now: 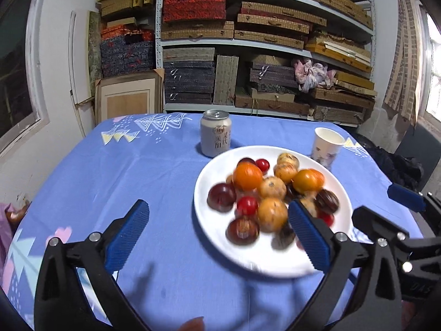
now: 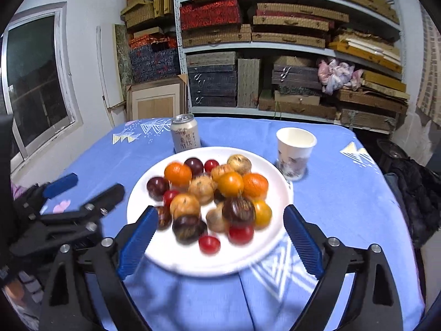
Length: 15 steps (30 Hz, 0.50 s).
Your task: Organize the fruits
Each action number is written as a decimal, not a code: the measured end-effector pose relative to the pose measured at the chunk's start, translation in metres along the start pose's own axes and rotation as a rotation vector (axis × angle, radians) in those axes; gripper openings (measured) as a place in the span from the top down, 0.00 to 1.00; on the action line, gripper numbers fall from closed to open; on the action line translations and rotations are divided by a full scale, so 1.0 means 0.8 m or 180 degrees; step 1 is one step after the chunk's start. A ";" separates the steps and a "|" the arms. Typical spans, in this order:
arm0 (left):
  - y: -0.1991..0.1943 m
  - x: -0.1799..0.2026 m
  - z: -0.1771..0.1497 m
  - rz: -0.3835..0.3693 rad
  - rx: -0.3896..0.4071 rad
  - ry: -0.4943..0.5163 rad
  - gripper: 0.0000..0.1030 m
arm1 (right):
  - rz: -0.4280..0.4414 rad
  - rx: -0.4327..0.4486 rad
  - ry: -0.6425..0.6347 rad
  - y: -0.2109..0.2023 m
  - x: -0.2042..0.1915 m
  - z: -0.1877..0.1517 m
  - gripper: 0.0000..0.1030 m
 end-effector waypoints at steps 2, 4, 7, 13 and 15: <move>-0.016 0.003 -0.015 -0.0036 -0.0039 0.0029 0.04 | -0.0078 0.0019 -0.0017 -0.014 0.002 -0.017 0.08; -0.026 0.008 -0.029 -0.0084 -0.0082 0.0047 0.04 | -0.0142 0.0014 0.0001 -0.025 0.007 -0.034 0.07; -0.034 0.020 -0.048 -0.0139 -0.0145 0.0130 0.04 | -0.0132 -0.0051 0.0073 -0.031 0.014 -0.060 0.07; -0.040 0.032 -0.064 -0.0046 -0.0101 0.0246 0.04 | -0.0094 -0.0162 0.0163 -0.028 0.022 -0.080 0.07; -0.039 0.032 -0.064 -0.0096 -0.0112 0.0218 0.04 | -0.0096 -0.0153 0.0176 -0.028 0.024 -0.081 0.07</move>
Point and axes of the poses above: each gripper's, at about its wrist camera, not at the fingertips, and y roughly the way its jaws point, x to its right, z to its top, the point moved 9 cm from there along y, roughly the way its jaws point, and after that the axes turned 4 degrees about -x, right-handed, at the moved point
